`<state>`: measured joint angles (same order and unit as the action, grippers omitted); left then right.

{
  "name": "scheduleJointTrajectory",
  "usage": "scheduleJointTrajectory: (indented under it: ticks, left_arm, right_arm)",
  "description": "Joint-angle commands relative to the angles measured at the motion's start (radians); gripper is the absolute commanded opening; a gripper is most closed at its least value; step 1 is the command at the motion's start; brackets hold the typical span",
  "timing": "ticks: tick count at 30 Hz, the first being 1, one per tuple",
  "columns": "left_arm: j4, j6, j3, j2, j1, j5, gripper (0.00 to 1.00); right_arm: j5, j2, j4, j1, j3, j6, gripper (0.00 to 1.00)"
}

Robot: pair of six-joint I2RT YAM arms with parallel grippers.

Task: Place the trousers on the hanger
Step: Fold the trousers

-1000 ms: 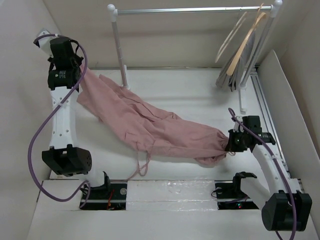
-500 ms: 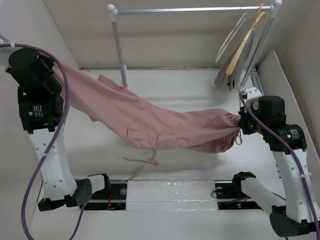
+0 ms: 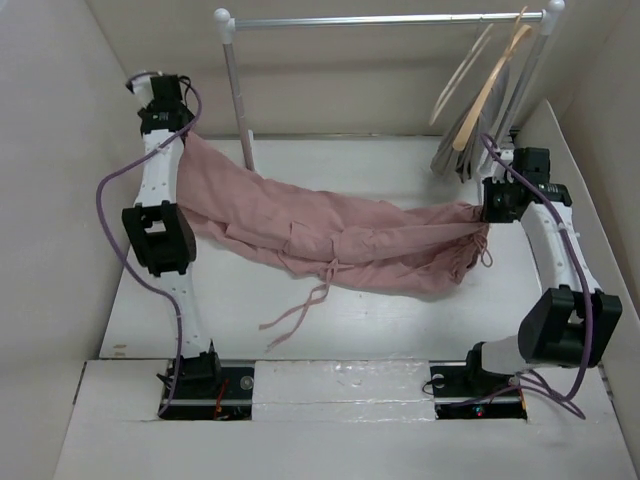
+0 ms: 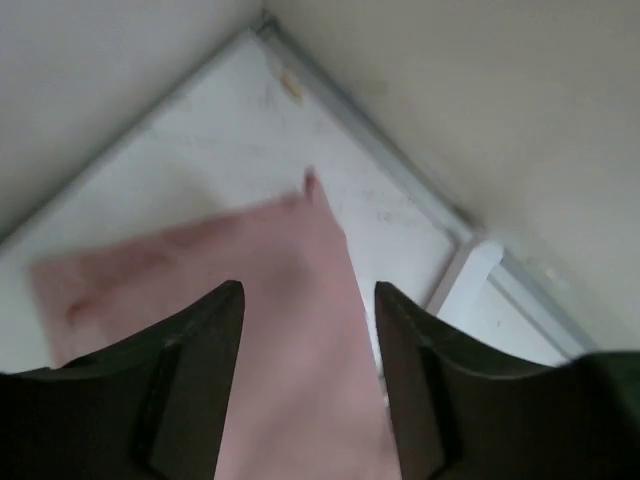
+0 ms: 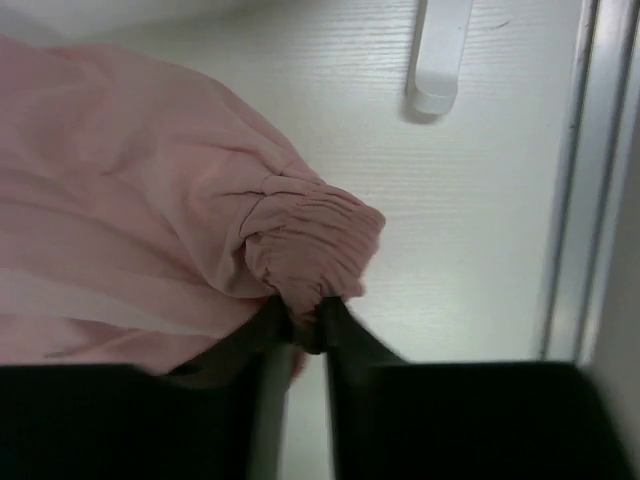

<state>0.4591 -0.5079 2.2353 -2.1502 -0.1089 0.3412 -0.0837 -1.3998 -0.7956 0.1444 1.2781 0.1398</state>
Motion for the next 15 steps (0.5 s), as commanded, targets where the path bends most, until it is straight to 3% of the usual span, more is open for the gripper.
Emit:
scheduleJointTrajectory:
  ticks: [1, 2, 3, 5, 6, 8, 9, 11, 12, 13, 15]
  left_arm:
    - [0.005, -0.044, 0.009, 0.040, -0.021, -0.175, 0.54]
    - [0.042, -0.043, 0.006, 0.027, -0.021, -0.188, 0.65]
    - [0.100, -0.034, -0.024, 0.033, -0.021, -0.192, 0.68]
    - [0.122, -0.035, -0.133, 0.091, -0.021, -0.180, 0.68]
    - [0.054, -0.041, -0.348, 0.145, -0.021, -0.180, 0.68]
    - [-0.066, -0.073, -0.599, 0.376, -0.032, -0.194, 0.63]
    - [-0.151, -0.092, -0.816, 0.532, -0.032, -0.194, 0.62]
    - [-0.186, -0.147, -0.981, 0.657, -0.043, -0.179, 0.60]
    - [-0.200, -0.159, -1.108, 0.749, -0.043, -0.176, 0.59]
    - [-0.201, -0.168, -1.155, 0.783, -0.043, -0.165, 0.58]
    - [-0.194, -0.181, -1.253, 0.826, -0.055, -0.156, 0.57]
  right_arm:
    - [-0.123, -0.033, 0.177, 0.018, 0.012, -0.074, 0.35]
    - [-0.142, -0.042, 0.174, 0.018, 0.013, -0.074, 0.53]
    - [-0.154, -0.041, 0.177, 0.003, 0.007, -0.066, 0.84]
    - [-0.139, 0.008, 0.153, -0.034, -0.019, -0.025, 0.96]
    - [-0.127, 0.037, 0.148, -0.083, -0.037, -0.013, 0.97]
    - [-0.097, 0.154, 0.133, -0.135, -0.124, 0.009, 0.97]
    - [-0.094, 0.197, 0.124, -0.159, -0.160, 0.011, 0.96]
    - [-0.102, 0.325, 0.133, -0.230, -0.282, 0.006, 0.87]
    - [-0.109, 0.364, 0.137, -0.250, -0.322, 0.000, 0.46]
    - [-0.123, 0.399, 0.148, -0.294, -0.360, -0.018, 0.26]
    - [-0.155, 0.473, 0.168, -0.339, -0.467, -0.028, 0.04]
